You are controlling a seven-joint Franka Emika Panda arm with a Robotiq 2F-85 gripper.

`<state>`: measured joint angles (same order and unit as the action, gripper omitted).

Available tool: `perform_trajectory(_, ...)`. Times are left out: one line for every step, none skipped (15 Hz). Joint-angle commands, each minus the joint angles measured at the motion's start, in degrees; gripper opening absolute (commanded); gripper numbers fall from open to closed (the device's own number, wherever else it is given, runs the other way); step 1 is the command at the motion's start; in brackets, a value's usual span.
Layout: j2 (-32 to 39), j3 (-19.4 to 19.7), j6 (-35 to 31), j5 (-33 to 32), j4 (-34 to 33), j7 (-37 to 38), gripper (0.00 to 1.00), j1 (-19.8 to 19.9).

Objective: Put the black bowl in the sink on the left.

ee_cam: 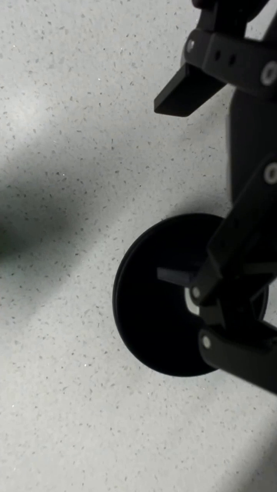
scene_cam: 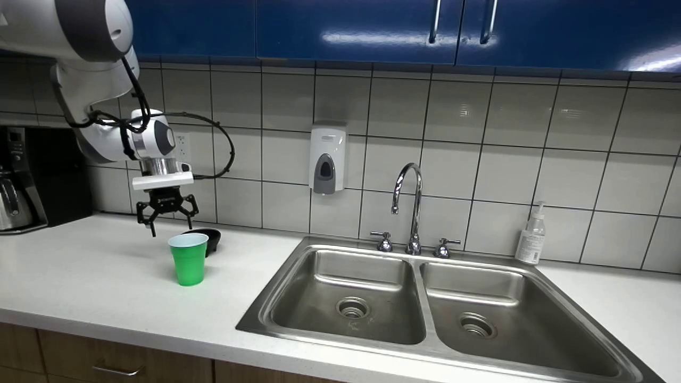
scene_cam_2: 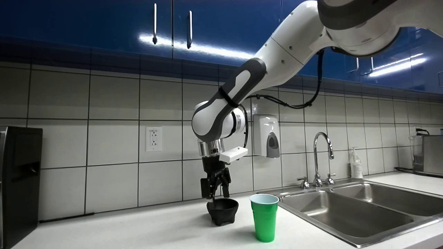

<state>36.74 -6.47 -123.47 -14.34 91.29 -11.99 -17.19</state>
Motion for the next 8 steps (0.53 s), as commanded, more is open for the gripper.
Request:
perform_trajectory(3.8,0.4,3.9,-1.1,-5.8,1.5,1.0,-0.2)
perform_trajectory(4.5,0.5,4.2,-1.1,-6.6,1.5,1.0,-0.2)
perform_trajectory(5.2,0.6,4.6,-1.1,-7.4,1.5,1.0,-0.2)
perform_trajectory(5.8,0.7,4.9,-1.1,-8.1,1.5,1.0,-0.3)
perform_trajectory(6.3,0.7,5.3,-1.0,-8.8,1.5,1.0,-0.3)
perform_trajectory(6.9,0.7,5.8,-1.0,-9.5,1.4,1.0,-0.3)
perform_trajectory(7.3,0.7,6.1,-0.9,-10.1,1.4,1.0,-0.3)
perform_trajectory(7.8,0.7,6.4,-0.9,-10.7,1.4,1.0,-0.4)
